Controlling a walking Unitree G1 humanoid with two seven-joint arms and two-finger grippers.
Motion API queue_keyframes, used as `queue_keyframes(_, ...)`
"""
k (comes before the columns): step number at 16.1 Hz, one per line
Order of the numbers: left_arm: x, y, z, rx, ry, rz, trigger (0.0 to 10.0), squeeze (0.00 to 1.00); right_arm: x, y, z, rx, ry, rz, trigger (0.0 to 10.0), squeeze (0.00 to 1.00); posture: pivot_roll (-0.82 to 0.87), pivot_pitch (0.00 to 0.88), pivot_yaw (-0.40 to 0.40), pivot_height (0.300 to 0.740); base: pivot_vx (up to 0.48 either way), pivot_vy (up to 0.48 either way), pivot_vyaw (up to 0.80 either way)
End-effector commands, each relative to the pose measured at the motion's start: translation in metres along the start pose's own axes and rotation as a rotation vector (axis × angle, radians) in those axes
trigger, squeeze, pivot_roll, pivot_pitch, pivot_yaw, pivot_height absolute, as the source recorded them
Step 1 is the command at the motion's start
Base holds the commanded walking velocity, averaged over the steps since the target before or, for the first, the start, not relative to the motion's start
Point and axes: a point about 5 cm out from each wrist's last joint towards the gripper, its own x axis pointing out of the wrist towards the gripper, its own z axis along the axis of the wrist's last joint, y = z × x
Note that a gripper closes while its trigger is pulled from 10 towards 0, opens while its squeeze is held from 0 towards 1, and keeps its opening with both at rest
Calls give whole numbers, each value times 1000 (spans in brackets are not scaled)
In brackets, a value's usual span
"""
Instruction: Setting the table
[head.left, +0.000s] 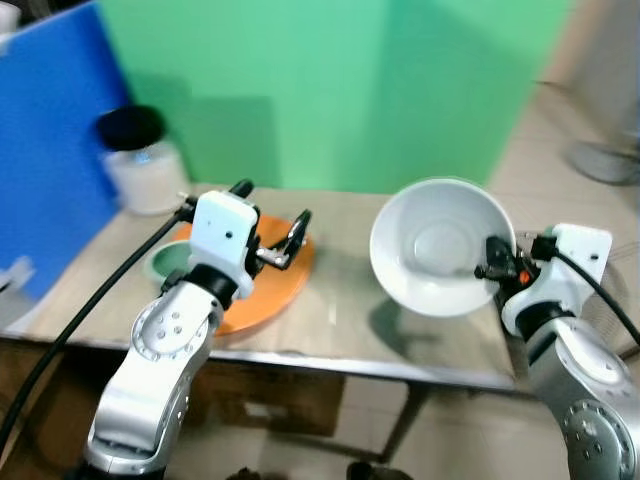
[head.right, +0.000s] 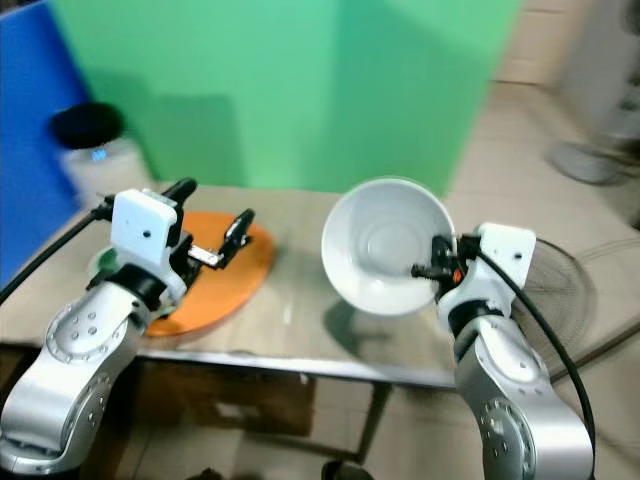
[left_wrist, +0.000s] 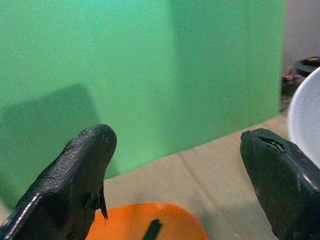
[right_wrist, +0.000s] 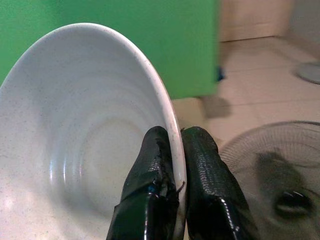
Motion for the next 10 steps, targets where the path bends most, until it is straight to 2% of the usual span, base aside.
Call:
queue_keyframes(1,-3,7,-10,17,41,54,10000,43,-7,-2,7,-10,-44,-8,10000,0,89,0,16,740,0,0,-800)
queue_keyframes(5,-6,9,-12,27,48,61,10000,39,-7,6,4,-41,-31,20,10000,0,95,0,7,740,0,0,-800)
queue_keyframes(10,-10,6,-15,-2,58,70,10000,39,-6,8,1,-58,-8,19,10000,0,93,0,-3,740,0,0,-800)
